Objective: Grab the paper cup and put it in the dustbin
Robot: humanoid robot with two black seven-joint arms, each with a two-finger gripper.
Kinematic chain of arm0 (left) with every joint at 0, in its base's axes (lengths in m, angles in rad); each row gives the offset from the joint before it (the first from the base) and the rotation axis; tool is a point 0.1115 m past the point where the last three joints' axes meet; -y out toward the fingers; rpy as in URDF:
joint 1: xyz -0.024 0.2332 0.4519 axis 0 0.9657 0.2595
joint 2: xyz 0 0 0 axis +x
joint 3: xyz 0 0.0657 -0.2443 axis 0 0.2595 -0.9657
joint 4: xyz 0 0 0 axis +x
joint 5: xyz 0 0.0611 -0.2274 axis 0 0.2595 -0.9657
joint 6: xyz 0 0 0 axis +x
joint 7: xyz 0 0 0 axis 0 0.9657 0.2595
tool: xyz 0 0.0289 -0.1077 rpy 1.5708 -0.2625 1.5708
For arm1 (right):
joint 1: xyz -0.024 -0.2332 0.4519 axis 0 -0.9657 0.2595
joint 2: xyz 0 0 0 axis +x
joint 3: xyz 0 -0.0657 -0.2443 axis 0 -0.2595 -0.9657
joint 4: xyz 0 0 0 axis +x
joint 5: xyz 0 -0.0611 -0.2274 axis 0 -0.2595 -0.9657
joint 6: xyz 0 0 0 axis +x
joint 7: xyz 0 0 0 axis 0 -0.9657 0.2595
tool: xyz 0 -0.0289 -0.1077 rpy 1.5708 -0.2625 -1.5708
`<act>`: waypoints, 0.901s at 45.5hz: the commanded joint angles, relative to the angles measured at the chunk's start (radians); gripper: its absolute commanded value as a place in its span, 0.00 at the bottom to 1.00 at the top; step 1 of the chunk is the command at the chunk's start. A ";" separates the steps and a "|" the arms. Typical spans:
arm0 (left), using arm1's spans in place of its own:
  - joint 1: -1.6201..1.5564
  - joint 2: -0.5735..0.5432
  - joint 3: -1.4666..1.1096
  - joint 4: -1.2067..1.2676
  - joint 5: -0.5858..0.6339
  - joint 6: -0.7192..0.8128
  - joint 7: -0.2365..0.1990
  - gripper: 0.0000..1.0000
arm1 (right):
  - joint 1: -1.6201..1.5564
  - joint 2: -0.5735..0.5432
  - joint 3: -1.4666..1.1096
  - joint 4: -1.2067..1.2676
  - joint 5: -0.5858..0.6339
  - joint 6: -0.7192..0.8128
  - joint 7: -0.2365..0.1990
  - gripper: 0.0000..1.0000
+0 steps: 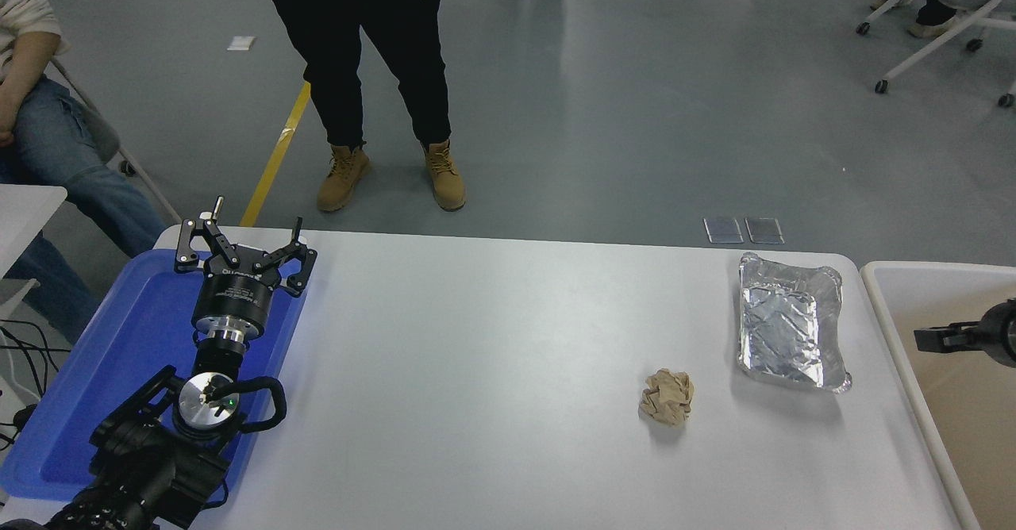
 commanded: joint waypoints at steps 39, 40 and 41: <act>0.001 0.000 0.000 0.000 0.000 0.002 0.000 1.00 | 0.525 -0.113 0.209 0.623 -0.052 0.052 -0.048 1.00; 0.001 0.000 0.000 0.000 0.000 0.002 0.000 1.00 | 0.546 -0.126 0.209 0.655 -0.068 0.052 -0.057 1.00; 0.001 0.000 0.000 0.000 0.000 0.002 0.000 1.00 | 0.568 -0.136 0.209 0.687 -0.086 0.052 -0.065 1.00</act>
